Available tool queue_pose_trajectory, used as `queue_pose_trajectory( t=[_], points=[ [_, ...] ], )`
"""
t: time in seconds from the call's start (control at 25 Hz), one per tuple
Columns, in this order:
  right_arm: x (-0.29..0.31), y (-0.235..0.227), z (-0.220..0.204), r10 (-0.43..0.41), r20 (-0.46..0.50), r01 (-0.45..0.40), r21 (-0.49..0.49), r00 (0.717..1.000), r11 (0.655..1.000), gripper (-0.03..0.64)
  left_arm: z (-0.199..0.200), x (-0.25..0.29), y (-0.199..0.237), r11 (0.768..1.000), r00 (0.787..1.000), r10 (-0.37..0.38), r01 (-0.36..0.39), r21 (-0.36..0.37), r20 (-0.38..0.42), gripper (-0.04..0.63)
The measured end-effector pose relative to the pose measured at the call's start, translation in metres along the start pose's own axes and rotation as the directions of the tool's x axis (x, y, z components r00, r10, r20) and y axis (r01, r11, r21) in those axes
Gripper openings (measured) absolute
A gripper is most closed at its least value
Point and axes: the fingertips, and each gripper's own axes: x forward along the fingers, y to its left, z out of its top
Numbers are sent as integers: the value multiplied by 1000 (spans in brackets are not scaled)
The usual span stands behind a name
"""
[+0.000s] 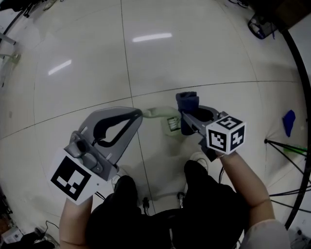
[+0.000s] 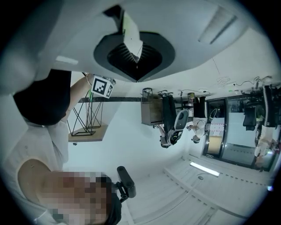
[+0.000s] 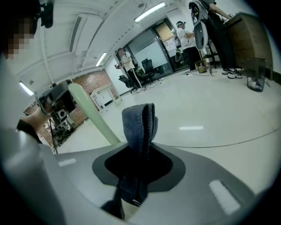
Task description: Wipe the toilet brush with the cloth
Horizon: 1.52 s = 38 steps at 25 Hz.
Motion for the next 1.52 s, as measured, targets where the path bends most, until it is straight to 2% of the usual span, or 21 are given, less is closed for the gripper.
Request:
queue_pose_trajectory(
  t=[0.16,0.32,0.44,0.52,0.64,0.72,0.76,0.84,0.92,1.04,1.12,1.2,1.28,1.4,1.52],
  points=[
    [14,-18,-38,-38,-44,40,42,998,998,106,-2,0,-3,1000,1000,-8,9,22,-15,-5],
    [31,-34,-82,-75,-136,84,57,988,995,106,-1,0,-9,1000,1000,-11,11,10,-18,-6],
    [45,-40,-112,-83,-194,101,86,977,991,106,0,-1,-14,999,999,-18,19,26,-32,-6],
    [49,-49,-124,-95,-219,118,98,971,988,106,0,0,-16,999,999,-24,25,28,-27,-6],
    [45,-71,-137,-162,-278,194,89,947,977,106,-2,0,-13,1000,1000,-18,19,17,-17,-6],
    [33,-77,-136,-189,-277,218,75,942,973,106,-1,0,-13,1000,1000,-14,15,17,-12,-6],
    [24,-70,-130,-172,-249,194,69,953,979,106,-1,1,-15,1000,1000,-16,16,18,-12,-6],
    [3,-38,-110,-72,-199,79,28,977,996,106,-1,1,-17,1000,1000,-22,23,19,-16,-6],
    [-20,6,-95,49,-222,-64,-64,974,996,106,-1,1,-18,999,999,-25,26,26,-24,-6],
    [-42,67,-77,182,-271,-241,-204,945,949,106,-3,-2,-19,999,999,-17,18,34,-28,-6],
    [-44,102,-57,243,-252,-306,-255,937,917,106,-3,-2,-19,999,1000,-15,16,36,-26,-6],
    [-38,130,-34,281,-214,-333,-272,936,903,106,-2,-3,-21,999,1000,-16,17,45,-26,-6],
    [-28,153,-14,306,-173,-342,-255,936,904,106,-3,-2,-24,999,999,-19,20,51,-30,-6],
    [-22,169,8,327,-88,-337,-153,941,929,106,-3,-2,-27,999,1000,-26,26,40,-14,-6],
    [-25,151,14,259,-29,-260,-77,965,962,106,-1,-3,-27,999,1000,-27,26,43,11,-6]
  ],
)
